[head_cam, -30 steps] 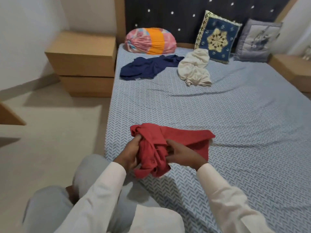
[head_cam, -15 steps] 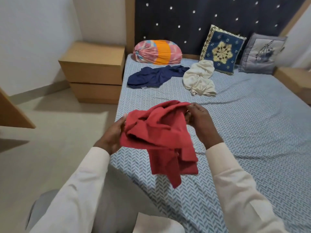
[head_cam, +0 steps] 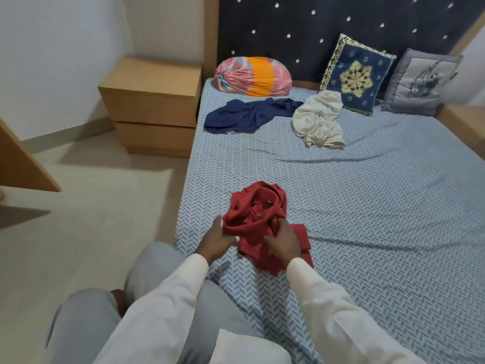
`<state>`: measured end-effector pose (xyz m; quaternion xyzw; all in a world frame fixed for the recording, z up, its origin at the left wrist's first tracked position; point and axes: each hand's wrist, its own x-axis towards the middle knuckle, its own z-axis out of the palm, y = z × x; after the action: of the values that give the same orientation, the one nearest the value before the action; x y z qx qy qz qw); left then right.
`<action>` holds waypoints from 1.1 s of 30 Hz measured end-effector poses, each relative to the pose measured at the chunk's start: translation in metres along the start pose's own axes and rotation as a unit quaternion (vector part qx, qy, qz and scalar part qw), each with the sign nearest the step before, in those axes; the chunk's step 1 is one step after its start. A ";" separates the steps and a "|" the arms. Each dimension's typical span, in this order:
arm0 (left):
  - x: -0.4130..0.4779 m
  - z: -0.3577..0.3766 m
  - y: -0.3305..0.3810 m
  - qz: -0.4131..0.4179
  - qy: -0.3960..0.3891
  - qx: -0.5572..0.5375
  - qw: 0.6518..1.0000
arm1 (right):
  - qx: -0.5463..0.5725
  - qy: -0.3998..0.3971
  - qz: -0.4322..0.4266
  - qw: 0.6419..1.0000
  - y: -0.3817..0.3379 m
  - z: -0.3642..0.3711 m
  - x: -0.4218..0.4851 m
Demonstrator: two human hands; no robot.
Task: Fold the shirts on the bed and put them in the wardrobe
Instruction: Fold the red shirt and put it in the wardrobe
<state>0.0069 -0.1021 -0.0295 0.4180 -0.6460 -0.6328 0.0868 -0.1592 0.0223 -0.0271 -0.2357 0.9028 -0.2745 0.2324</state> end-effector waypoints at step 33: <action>-0.026 -0.078 0.309 0.272 0.097 -0.240 0.927 | 0.359 -0.066 -0.339 0.867 -0.227 -0.231 0.001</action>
<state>-0.0601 -0.1898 0.2710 0.2520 -0.5523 -0.6774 0.4154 -0.2193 -0.0566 0.2812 -0.4450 0.5892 -0.6254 0.2524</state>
